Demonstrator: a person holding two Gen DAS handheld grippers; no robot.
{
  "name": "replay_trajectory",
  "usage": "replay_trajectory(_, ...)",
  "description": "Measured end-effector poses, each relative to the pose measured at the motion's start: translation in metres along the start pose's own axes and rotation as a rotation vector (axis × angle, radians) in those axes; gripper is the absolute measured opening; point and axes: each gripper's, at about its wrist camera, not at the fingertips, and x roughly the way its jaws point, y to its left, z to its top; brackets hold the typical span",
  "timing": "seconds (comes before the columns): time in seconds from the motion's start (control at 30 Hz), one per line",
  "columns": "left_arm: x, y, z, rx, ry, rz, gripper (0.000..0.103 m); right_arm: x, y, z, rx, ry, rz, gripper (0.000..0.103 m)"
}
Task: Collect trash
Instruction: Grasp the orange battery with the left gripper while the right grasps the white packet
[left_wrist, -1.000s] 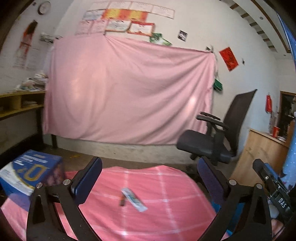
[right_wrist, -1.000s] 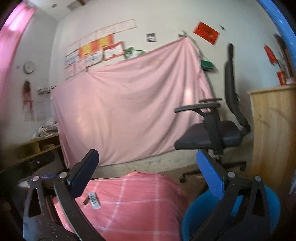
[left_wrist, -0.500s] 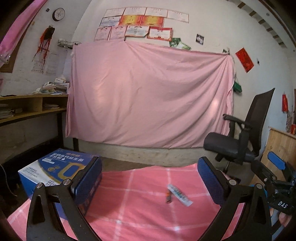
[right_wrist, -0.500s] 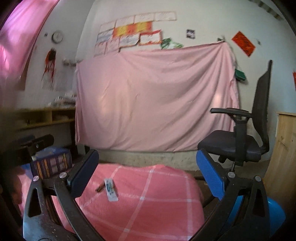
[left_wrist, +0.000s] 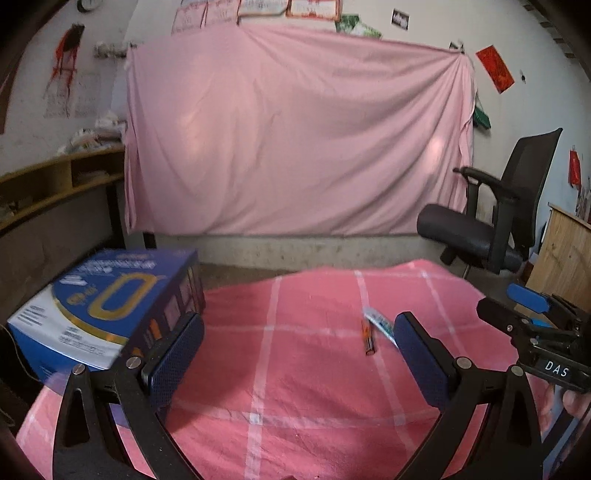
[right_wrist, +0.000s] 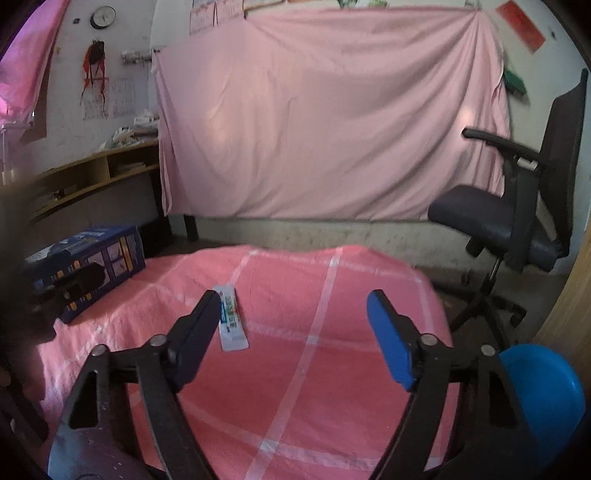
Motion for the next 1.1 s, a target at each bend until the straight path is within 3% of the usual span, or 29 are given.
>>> replay_trajectory(0.13, 0.012, -0.001, 0.001, 0.006, 0.052, -0.012, 0.097, 0.023, 0.007, -0.002, -0.030, 0.113, 0.044, 0.081)
replay_trajectory(0.17, 0.016, -0.001, 0.000, 0.014, 0.070, -0.014, 0.091, 0.031, 0.011, -0.003, -0.046, 0.150, 0.057, 0.074)
replay_trajectory(0.27, 0.028, -0.003, 0.000, 0.034, 0.137, -0.032, 0.074, 0.045, 0.018, -0.005, -0.072, 0.222, 0.096, 0.065)
replay_trajectory(0.37, 0.039, -0.001, 0.000, 0.024, 0.191, -0.048, 0.062, 0.057, 0.022, -0.008, -0.079, 0.287, 0.135, 0.063)
replay_trajectory(0.6, 0.052, 0.009, 0.005, -0.029, 0.264, -0.083, 0.055, 0.081, 0.029, -0.008, -0.052, 0.374, 0.200, 0.062)
replay_trajectory(0.7, 0.054, 0.007, 0.008, -0.032, 0.277, -0.102, 0.054, 0.085, 0.030, -0.007, -0.050, 0.382, 0.185, 0.061)
replay_trajectory(0.8, 0.057, 0.005, 0.010, -0.027, 0.292, -0.122, 0.050, 0.083, 0.025, -0.008, -0.029, 0.376, 0.169, 0.050)
replay_trajectory(0.93, 0.062, -0.002, 0.011, -0.014, 0.316, -0.155, 0.041, 0.077, 0.017, -0.009, 0.010, 0.367, 0.177, 0.048)
replay_trajectory(1.07, 0.063, -0.009, 0.012, 0.008, 0.322, -0.199, 0.038, 0.066, 0.010, -0.010, 0.004, 0.352, 0.130, 0.047)
replay_trajectory(1.1, 0.064, -0.011, 0.012, 0.013, 0.328, -0.210, 0.037, 0.064, 0.008, -0.010, 0.006, 0.347, 0.124, 0.040)
